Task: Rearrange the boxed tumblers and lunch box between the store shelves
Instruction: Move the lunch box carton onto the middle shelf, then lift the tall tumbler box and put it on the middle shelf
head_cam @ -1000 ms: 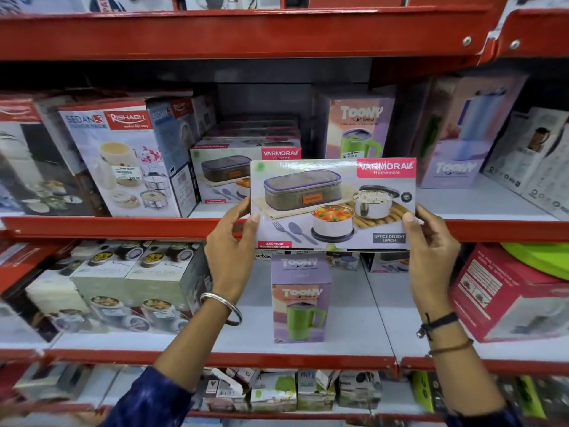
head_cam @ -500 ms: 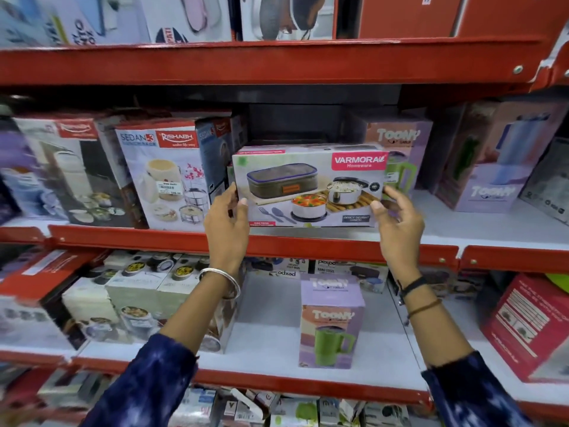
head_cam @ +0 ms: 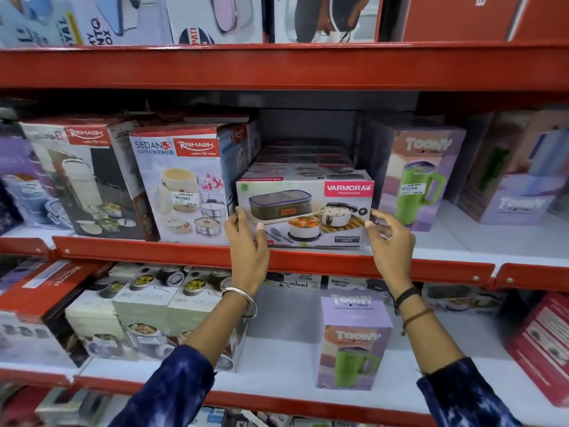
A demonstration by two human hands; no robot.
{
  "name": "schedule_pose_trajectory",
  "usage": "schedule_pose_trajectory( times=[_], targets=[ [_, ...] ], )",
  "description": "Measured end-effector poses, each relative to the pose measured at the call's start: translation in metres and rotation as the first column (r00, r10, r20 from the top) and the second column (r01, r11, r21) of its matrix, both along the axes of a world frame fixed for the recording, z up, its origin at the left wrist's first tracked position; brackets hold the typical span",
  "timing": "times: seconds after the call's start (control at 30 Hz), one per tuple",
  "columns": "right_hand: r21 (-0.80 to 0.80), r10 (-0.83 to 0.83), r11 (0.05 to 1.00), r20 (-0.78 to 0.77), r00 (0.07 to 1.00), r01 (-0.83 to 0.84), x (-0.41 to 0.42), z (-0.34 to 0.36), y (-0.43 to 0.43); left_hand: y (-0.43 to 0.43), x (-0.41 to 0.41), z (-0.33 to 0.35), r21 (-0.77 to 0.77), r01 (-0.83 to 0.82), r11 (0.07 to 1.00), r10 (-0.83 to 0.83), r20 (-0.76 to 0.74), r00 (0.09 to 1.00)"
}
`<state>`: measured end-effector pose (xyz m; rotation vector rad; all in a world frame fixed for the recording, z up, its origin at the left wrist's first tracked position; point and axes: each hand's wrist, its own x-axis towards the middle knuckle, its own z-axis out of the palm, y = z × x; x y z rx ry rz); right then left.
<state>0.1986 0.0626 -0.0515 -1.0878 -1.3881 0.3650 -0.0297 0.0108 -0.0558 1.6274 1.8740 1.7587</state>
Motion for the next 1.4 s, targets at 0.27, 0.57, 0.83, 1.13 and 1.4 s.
schedule_pose_trajectory(
  times=[0.27, 0.57, 0.83, 1.13, 1.4],
  targets=[
    [-0.040, -0.007, 0.999, 0.062, 0.998, 0.009, -0.002, -0.006, -0.002, 0.008, 0.013, -0.003, -0.052, -0.024, 0.998, 0.021, -0.059, 0.998],
    [0.041, -0.095, 0.995, 0.099, 0.991, 0.091, 0.003, -0.016, -0.034, -0.022, 0.035, -0.010, 0.016, 0.047, 0.999, -0.045, -0.117, 0.992],
    [-0.027, -0.032, 0.999, -0.073, 0.997, 0.030, 0.051, -0.108, -0.096, -0.066, 0.077, -0.099, 0.033, 0.316, 0.948, -0.308, -0.154, 0.939],
    [-0.612, 0.186, 0.771, -0.052, 0.981, -0.179, 0.078, -0.201, -0.091, -0.053, 0.096, -0.190, -0.540, 0.370, 0.755, -0.373, 0.110, 0.921],
    [-0.604, 0.285, 0.765, 0.002, 0.959, -0.226, 0.079, -0.187, -0.092, -0.052, 0.097, -0.188, -0.522, 0.373, 0.767, -0.380, 0.100, 0.920]
  ],
)
